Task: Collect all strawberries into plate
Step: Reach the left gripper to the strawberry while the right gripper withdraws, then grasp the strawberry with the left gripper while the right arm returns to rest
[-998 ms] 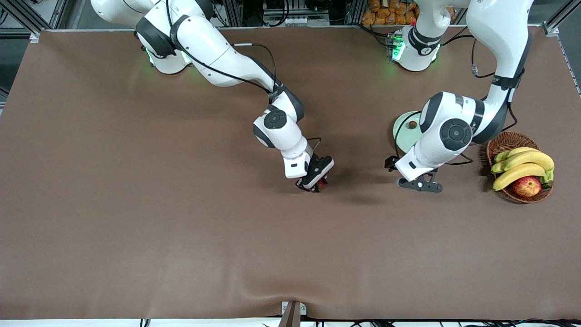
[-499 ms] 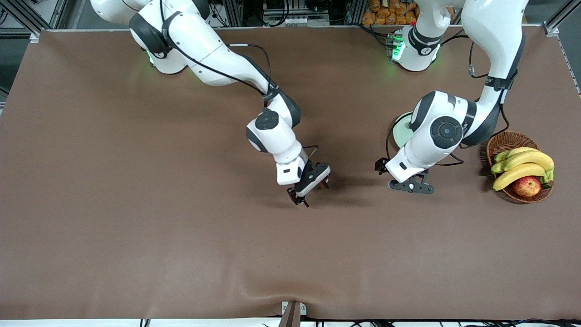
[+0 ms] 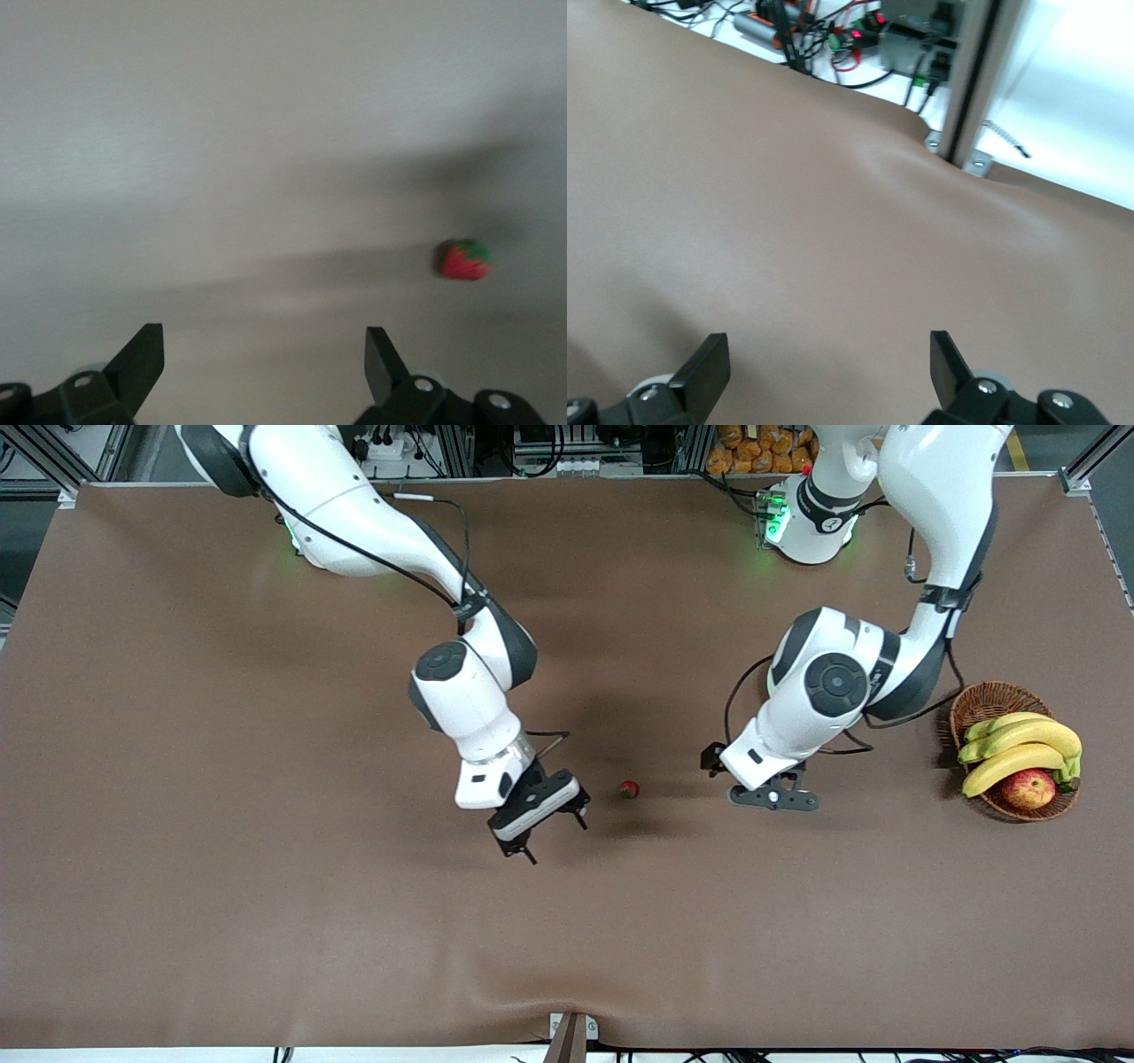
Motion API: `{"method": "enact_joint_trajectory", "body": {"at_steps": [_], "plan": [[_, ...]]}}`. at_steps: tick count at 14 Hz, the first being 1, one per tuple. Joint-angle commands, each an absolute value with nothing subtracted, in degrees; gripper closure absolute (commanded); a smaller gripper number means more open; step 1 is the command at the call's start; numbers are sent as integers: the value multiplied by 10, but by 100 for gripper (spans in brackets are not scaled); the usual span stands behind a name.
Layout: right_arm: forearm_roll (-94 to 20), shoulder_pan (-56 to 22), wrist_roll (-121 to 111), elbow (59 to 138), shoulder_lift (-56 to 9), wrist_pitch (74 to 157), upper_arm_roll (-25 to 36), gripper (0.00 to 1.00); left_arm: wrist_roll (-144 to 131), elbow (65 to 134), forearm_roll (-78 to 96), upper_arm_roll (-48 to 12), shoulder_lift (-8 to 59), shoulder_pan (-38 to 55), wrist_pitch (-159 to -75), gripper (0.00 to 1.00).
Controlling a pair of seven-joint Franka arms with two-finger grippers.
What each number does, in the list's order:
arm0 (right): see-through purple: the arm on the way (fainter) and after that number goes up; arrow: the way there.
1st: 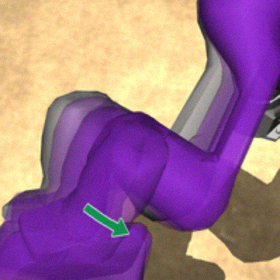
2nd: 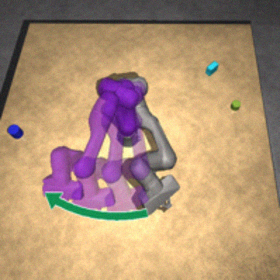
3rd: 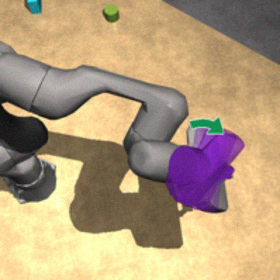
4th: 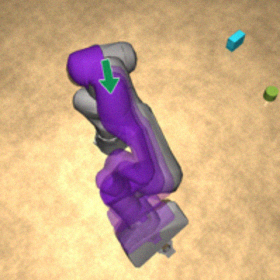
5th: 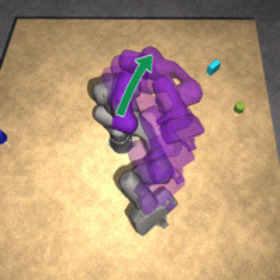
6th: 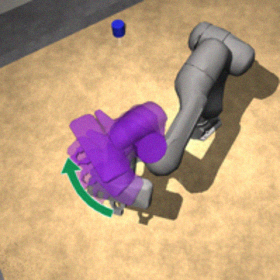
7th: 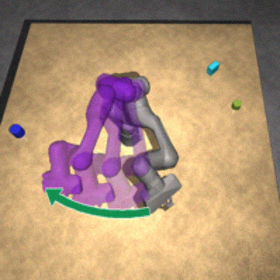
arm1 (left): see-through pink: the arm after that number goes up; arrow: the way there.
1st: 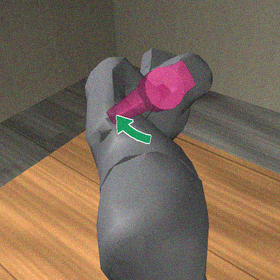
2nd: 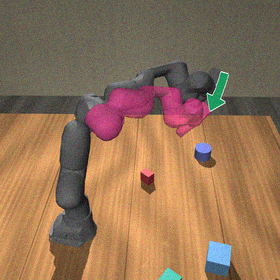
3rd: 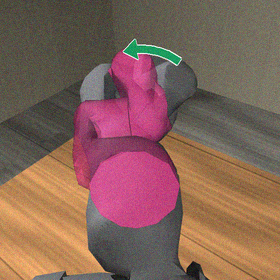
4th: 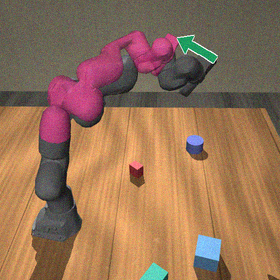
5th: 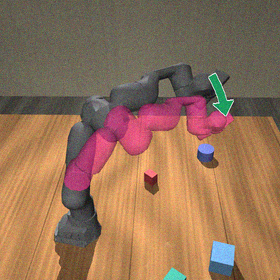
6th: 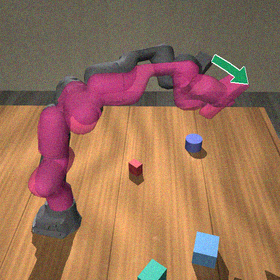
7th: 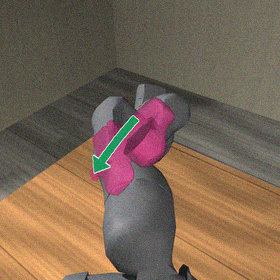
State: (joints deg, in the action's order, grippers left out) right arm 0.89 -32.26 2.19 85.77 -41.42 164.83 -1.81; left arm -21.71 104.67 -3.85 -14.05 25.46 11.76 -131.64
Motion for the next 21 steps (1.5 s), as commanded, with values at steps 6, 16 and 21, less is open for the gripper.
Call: {"method": "enact_joint_trajectory", "body": {"at_steps": [6, 16, 21], "plan": [[10, -223, 11, 992, -264, 1551, -27, 0, -289, 916, -46, -140, 382, 184, -1350, 0], [9, -97, -33, 993, -232, 1383, -27, 0, -314, 911, -49, -132, 439, 238, -1433, 19], [9, -33, -33, 996, -197, 1273, -27, 0, -310, 917, -51, -131, 448, 241, -1436, 23]]}}
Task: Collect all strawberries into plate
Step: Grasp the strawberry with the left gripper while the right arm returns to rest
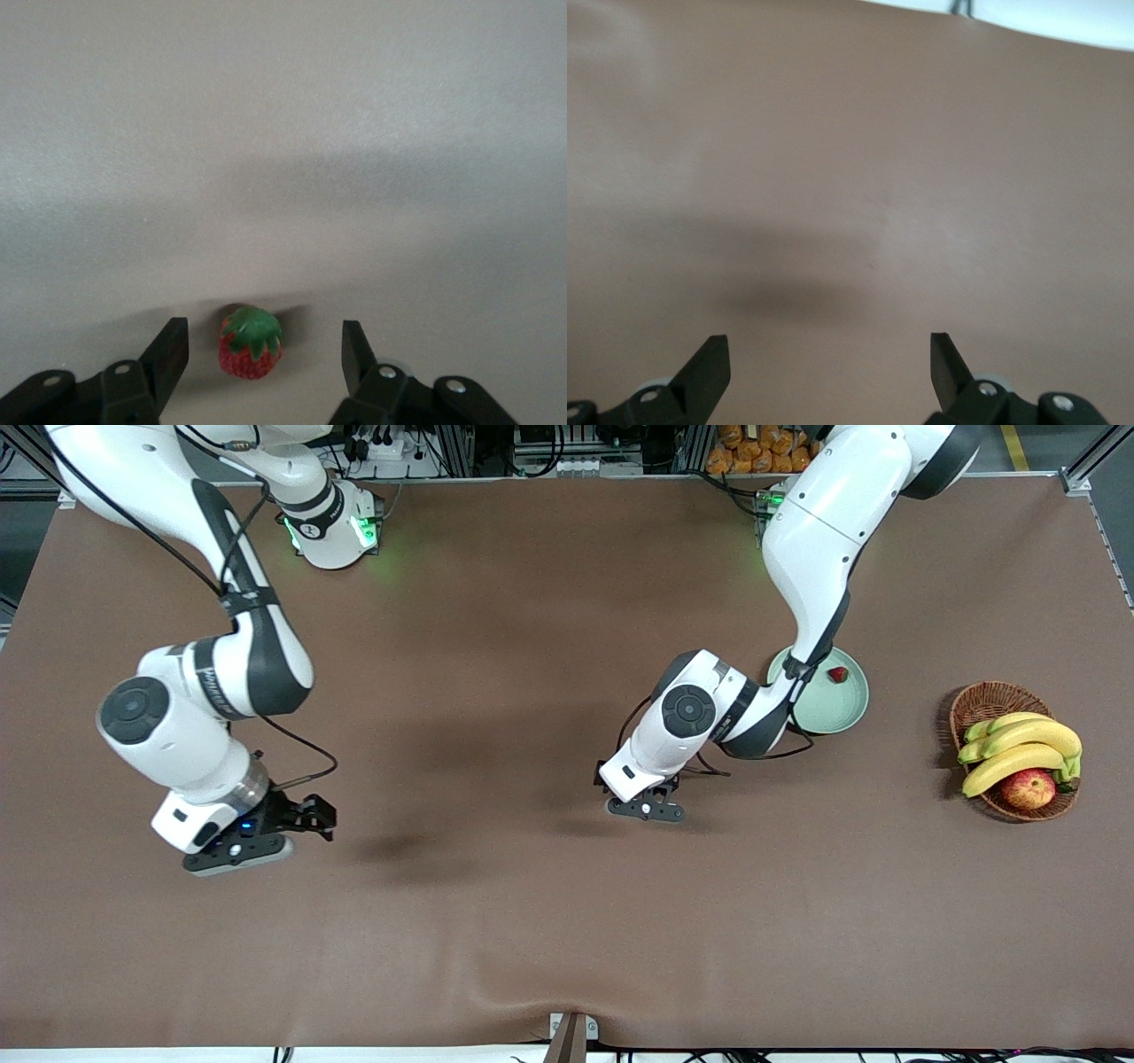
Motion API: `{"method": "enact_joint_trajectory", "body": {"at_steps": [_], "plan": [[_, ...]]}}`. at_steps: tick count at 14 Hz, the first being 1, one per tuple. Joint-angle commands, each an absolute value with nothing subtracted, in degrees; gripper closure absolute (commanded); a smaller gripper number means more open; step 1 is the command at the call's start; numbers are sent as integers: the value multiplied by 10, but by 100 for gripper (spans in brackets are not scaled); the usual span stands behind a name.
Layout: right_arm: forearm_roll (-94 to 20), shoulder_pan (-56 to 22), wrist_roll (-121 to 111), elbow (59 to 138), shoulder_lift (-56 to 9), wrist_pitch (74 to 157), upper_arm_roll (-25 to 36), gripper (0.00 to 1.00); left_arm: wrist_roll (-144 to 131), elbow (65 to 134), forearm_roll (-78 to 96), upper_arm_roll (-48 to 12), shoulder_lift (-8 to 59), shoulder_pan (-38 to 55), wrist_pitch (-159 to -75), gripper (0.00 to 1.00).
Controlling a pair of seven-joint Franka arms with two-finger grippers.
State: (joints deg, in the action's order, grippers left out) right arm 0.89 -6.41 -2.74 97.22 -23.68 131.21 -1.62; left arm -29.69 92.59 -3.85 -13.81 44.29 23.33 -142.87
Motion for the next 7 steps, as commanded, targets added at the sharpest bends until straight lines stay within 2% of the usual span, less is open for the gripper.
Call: {"method": "enact_joint_trajectory", "body": {"at_steps": [1, 3, 5, 7], "plan": [[9, -25, -33, 996, -184, 1246, -26, 0, -309, 920, -52, -131, 447, 239, -1436, 25], [9, -16, -32, 996, -154, 1189, -25, 0, -310, 921, -52, -131, 447, 239, -1434, 34], [9, -13, -32, 995, -133, 1156, -25, 0, -311, 922, -52, -131, 448, 241, -1434, 50], [8, -5, -32, 992, -111, 1121, -25, 0, -311, 927, -52, -131, 449, 241, -1434, 50]]}}
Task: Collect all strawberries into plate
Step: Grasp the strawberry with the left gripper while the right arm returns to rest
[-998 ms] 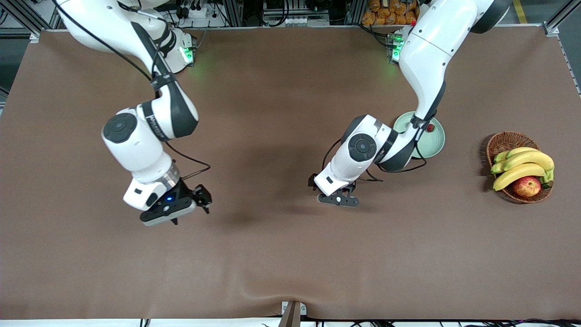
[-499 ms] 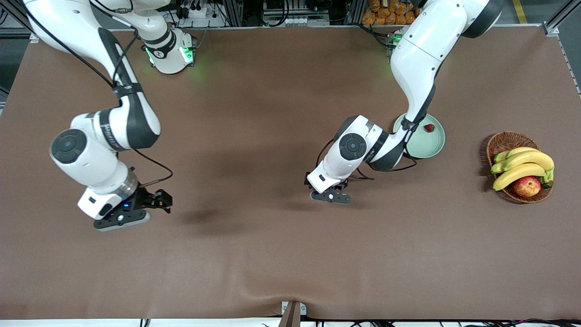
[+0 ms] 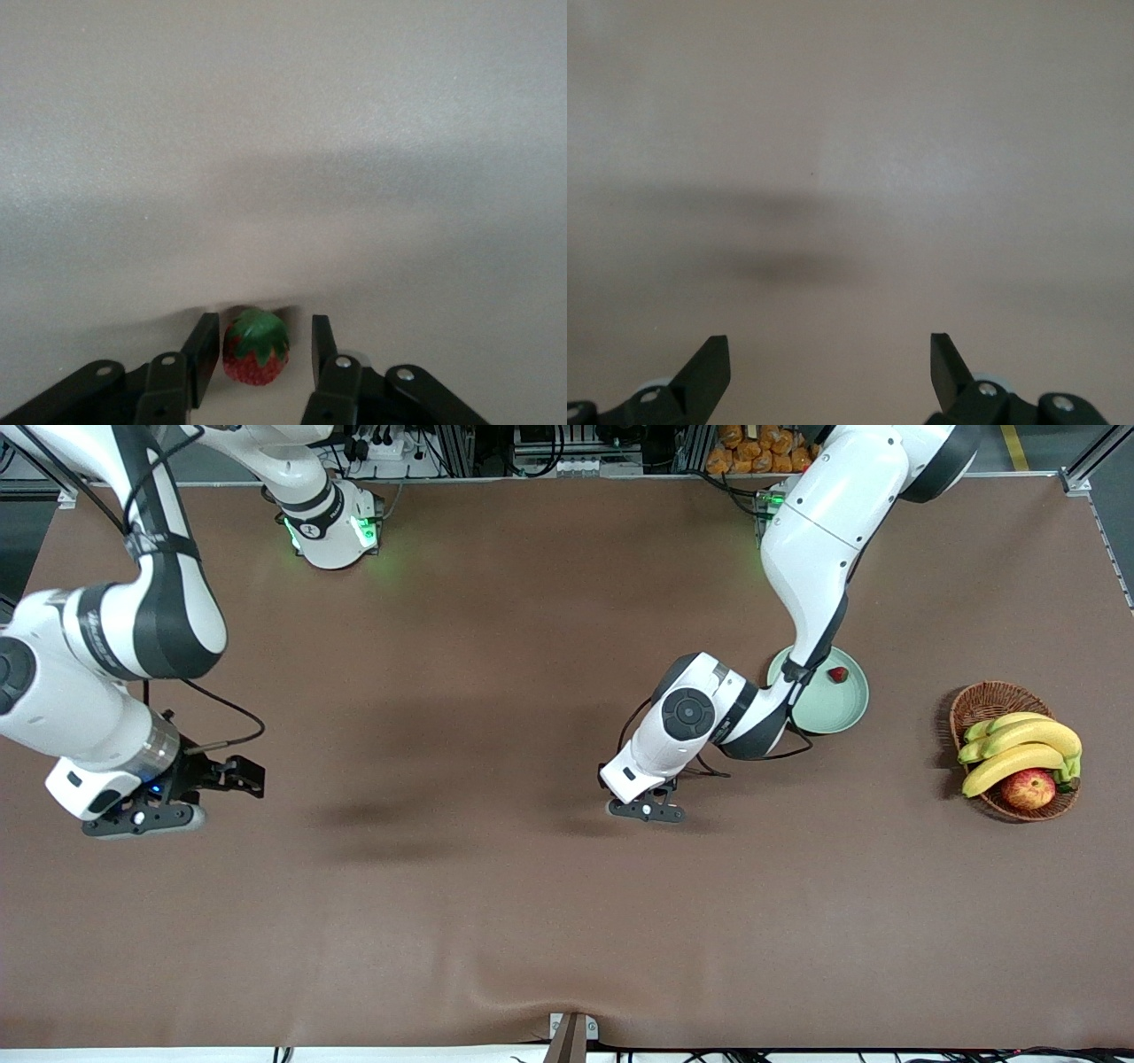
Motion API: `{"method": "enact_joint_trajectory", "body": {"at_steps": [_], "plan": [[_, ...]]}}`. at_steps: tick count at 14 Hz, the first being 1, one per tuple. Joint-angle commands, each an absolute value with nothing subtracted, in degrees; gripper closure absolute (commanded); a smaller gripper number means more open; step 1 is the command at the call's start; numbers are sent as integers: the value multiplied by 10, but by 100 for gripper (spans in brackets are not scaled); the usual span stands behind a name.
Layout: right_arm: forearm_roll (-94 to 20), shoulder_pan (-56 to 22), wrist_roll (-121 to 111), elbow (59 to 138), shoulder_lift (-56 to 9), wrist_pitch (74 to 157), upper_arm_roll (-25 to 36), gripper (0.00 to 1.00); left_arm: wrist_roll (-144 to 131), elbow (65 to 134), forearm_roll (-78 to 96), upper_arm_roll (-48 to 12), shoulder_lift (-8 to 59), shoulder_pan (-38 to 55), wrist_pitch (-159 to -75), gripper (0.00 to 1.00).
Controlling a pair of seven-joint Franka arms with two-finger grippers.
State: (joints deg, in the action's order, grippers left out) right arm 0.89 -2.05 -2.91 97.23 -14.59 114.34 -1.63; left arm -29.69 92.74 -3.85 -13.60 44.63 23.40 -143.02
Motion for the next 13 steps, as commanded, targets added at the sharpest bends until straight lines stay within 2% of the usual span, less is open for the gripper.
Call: {"method": "enact_joint_trajectory", "body": {"at_steps": [1, 3, 5, 6, 7, 9, 11, 13], "plan": [[9, -4, -32, 991, -99, 1102, -25, 0, -311, 929, -51, -131, 449, 241, -1434, 50], [4, 13, -32, 989, -67, 1060, -25, 0, -312, 932, -52, -131, 449, 241, -1433, 51], [-3, 20, -31, 986, -42, 1028, -24, 0, -309, 933, -52, -131, 445, 237, -1430, 82], [-4, 25, -31, 986, -27, 1020, -23, 0, -309, 933, -53, -131, 441, 235, -1429, 93], [-4, 31, -29, 986, -13, 1001, -23, 0, -308, 931, -53, -131, 439, 234, -1425, 97], [-14, 19, -24, 976, -4, 953, 6, 0, -308, 925, -52, -130, 430, 233, -1393, 100], [-32, -8, -24, 951, -4, 913, 45, 0, -309, 929, -53, -127, 410, 226, -1369, 98], [-33, -9, -12, 926, -4, 881, 45, 0, -309, 943, -54, -127, 386, 222, -1338, 98]]}}
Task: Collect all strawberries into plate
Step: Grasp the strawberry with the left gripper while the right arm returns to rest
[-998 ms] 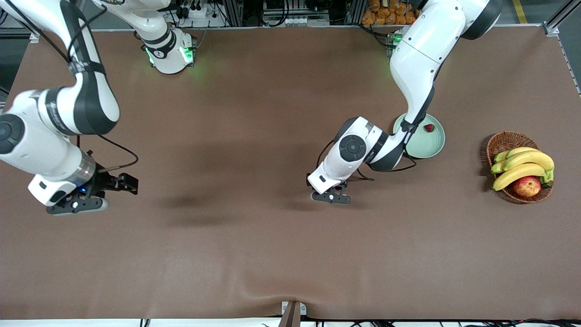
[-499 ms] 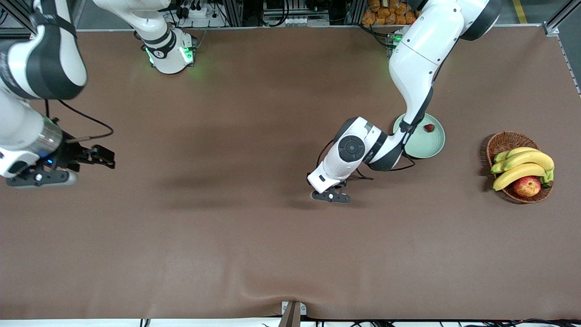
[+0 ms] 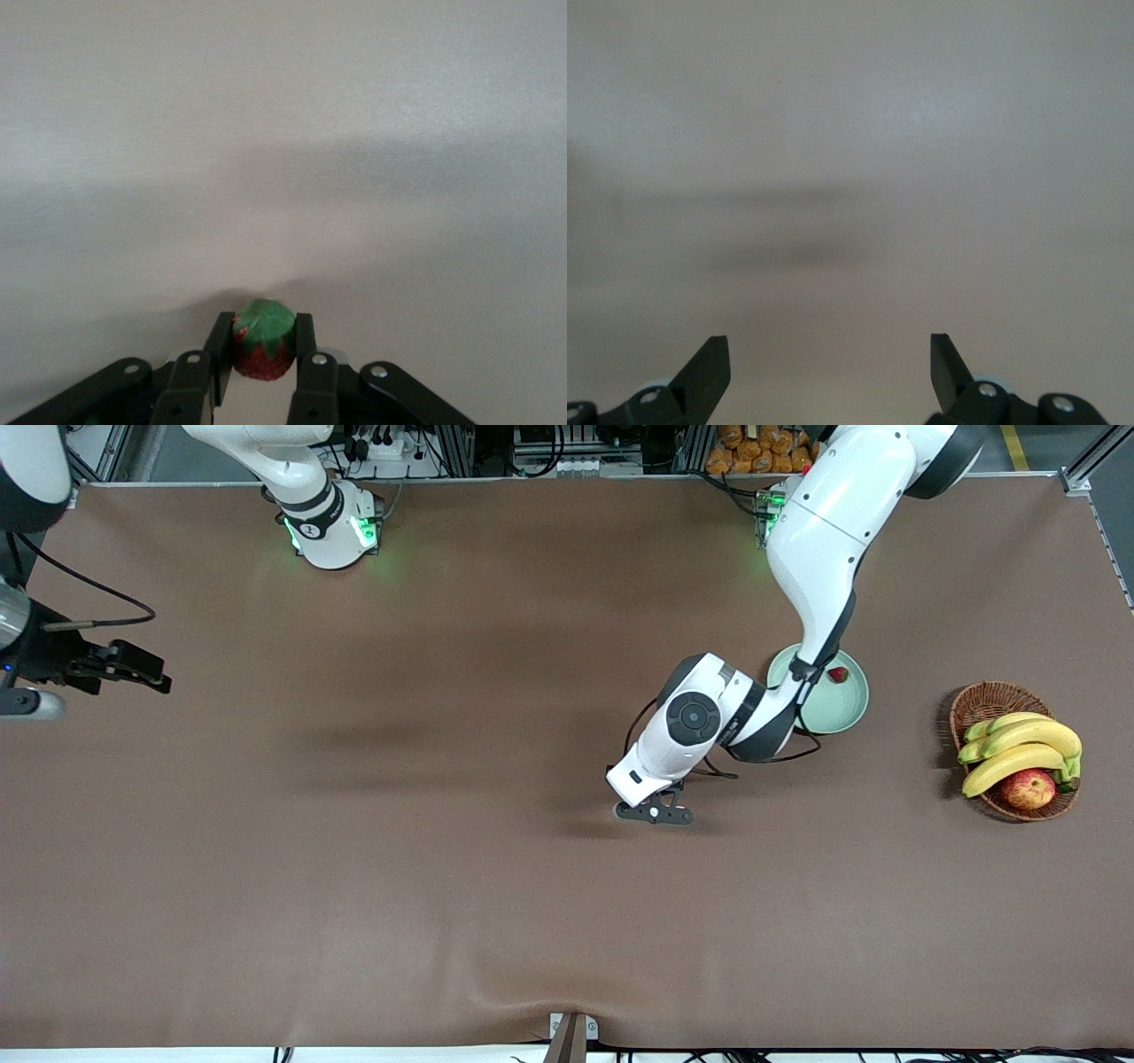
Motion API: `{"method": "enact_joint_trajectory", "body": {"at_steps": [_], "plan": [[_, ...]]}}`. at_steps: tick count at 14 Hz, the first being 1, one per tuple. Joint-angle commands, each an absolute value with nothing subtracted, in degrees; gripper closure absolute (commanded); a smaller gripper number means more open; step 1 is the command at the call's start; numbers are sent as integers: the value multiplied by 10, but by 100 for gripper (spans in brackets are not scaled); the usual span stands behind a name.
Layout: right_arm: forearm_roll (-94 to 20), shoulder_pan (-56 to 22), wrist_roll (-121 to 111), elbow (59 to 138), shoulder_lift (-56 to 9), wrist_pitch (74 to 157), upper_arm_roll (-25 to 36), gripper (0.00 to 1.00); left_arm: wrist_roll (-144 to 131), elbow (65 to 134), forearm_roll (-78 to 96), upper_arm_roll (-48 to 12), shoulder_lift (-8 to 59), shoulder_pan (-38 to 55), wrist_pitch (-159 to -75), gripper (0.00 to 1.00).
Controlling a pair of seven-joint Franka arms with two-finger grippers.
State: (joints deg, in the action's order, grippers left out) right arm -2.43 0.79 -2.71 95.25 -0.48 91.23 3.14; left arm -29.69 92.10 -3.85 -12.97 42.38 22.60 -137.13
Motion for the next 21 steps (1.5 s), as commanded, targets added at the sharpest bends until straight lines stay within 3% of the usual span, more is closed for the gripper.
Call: {"method": "enact_joint_trajectory", "body": {"at_steps": [1, 13, 21], "plan": [[-33, -9, -6, 918, -4, 868, 45, 0, -305, 957, -55, -127, 369, 213, -1332, 98], [-31, -4, 23, 879, 11, 815, 43, 0, -226, 1230, -55, -129, 161, 127, -1332, 94], [-20, 2, 18, 853, 7, 811, 43, 0, -151, 1333, -76, -131, 87, 55, -1333, 88]]}}
